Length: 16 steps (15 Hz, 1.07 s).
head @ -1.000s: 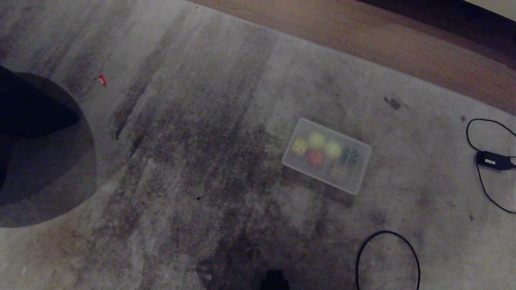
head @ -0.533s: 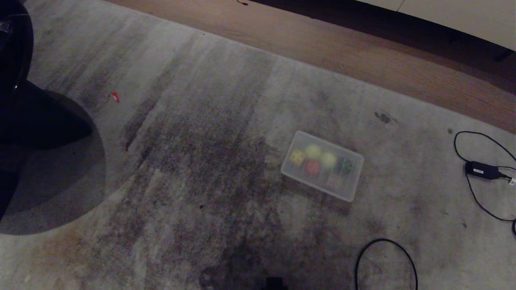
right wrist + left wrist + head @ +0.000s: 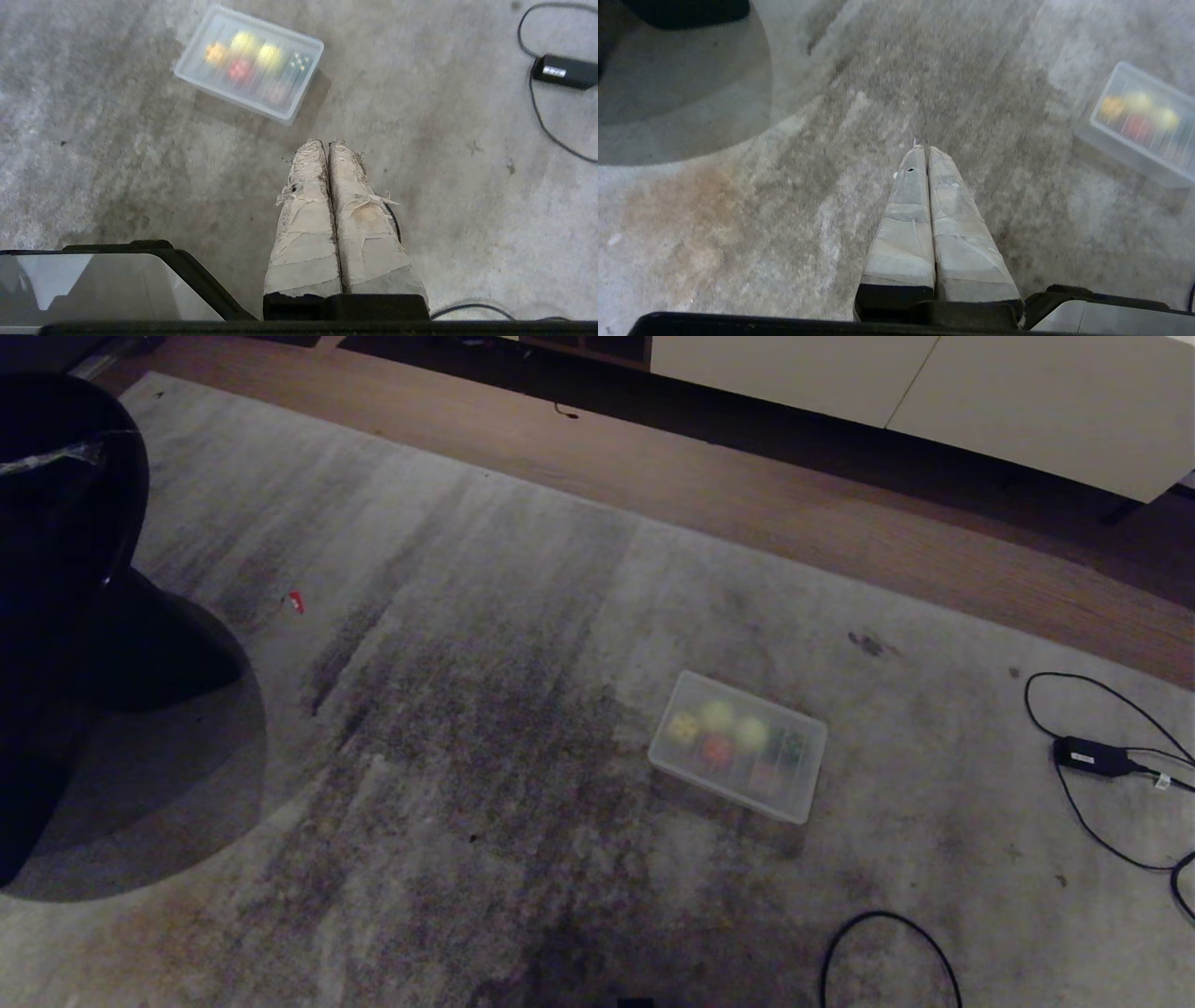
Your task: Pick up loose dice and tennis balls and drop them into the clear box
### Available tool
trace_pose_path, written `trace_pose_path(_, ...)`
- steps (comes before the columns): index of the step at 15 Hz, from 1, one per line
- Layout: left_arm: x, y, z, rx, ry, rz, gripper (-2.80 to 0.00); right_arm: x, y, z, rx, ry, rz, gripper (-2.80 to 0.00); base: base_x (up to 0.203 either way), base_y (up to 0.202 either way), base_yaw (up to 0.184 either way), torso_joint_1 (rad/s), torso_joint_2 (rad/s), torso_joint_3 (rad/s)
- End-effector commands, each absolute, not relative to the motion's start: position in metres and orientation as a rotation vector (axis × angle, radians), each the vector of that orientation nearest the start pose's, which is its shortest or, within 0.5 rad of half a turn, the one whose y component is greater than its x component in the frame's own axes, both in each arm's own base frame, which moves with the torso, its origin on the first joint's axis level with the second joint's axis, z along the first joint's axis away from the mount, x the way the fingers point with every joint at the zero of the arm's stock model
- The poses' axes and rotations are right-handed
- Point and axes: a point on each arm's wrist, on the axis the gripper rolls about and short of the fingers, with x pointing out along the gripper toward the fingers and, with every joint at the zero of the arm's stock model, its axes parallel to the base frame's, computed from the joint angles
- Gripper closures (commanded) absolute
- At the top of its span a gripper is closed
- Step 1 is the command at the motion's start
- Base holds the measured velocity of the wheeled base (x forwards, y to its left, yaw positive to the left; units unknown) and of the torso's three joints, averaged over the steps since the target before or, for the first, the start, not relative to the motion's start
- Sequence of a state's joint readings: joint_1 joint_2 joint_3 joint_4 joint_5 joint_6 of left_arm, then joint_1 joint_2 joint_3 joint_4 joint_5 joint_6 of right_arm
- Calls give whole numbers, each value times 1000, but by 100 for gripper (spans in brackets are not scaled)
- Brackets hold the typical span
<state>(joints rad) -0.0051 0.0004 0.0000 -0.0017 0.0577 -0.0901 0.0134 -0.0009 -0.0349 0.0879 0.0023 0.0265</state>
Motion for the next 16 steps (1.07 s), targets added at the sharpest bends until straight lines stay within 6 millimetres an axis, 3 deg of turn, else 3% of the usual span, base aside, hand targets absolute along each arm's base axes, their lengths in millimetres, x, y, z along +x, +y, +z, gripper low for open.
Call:
trace_pose_path(1, -23, 1, 75, -94, -2, 52, 0, -26, 0, 76, 27, 54, 16, 0, 0, 0, 0, 6, 6, 216)
trace_pose_path(16, -23, 1, 75, -74, 1, 47, 0, -25, 0, 76, 23, 56, 16, 0, 0, 0, 0, 2, 3, 201)
